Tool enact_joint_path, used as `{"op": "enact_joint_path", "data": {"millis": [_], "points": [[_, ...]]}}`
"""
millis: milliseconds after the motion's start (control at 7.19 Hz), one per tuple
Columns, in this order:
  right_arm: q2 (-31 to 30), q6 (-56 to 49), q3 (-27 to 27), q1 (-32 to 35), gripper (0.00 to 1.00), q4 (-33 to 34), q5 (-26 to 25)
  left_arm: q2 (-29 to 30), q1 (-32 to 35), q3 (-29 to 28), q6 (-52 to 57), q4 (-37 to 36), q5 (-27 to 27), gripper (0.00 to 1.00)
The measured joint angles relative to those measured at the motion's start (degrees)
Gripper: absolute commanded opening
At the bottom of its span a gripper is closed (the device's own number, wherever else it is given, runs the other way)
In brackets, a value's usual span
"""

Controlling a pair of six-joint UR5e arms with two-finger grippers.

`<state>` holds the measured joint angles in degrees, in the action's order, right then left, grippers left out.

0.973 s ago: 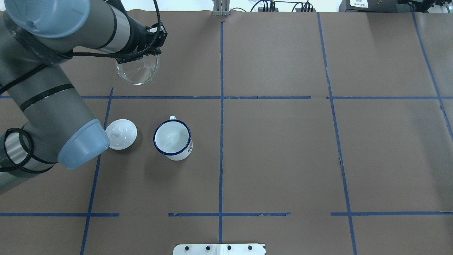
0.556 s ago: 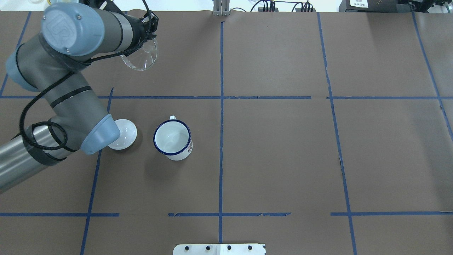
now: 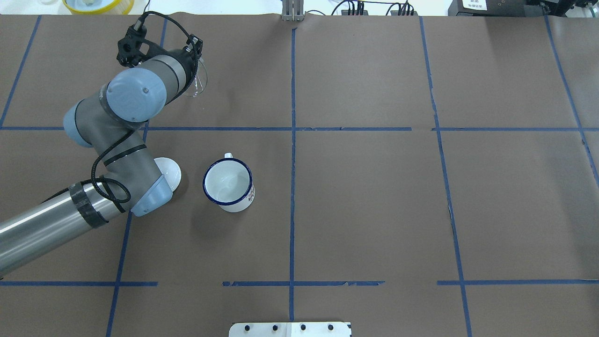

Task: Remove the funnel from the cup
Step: 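Carry the funnel farther from the robot and turn the left wrist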

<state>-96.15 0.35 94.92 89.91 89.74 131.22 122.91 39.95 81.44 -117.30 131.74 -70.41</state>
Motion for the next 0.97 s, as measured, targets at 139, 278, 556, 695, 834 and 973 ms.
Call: {"op": "enact_joint_path", "data": {"millis": [139, 278, 556, 695, 834, 973], "points": [[0.00, 0.00, 0.00, 0.00, 1.00, 0.00, 0.00, -0.55, -1.12, -1.96, -2.29, 3.31, 2.85, 0.00], [0.00, 0.00, 0.00, 0.00, 1.00, 0.00, 0.00, -0.79, -2.36, -3.61, -3.98, 5.61, 5.70, 0.00], [0.00, 0.00, 0.00, 0.00, 1.00, 0.00, 0.00, -0.87, -3.52, -5.21, -5.03, 7.25, 8.39, 0.00], [0.00, 0.00, 0.00, 0.00, 1.00, 0.00, 0.00, -0.86, -3.81, -5.81, -5.15, 7.41, 8.77, 0.00], [0.00, 0.00, 0.00, 0.00, 1.00, 0.00, 0.00, -0.84, -3.94, -6.40, -5.19, 7.45, 8.90, 0.00], [0.00, 0.00, 0.00, 0.00, 1.00, 0.00, 0.00, -0.83, -3.96, -6.87, -5.21, 7.47, 8.95, 0.31]]}}
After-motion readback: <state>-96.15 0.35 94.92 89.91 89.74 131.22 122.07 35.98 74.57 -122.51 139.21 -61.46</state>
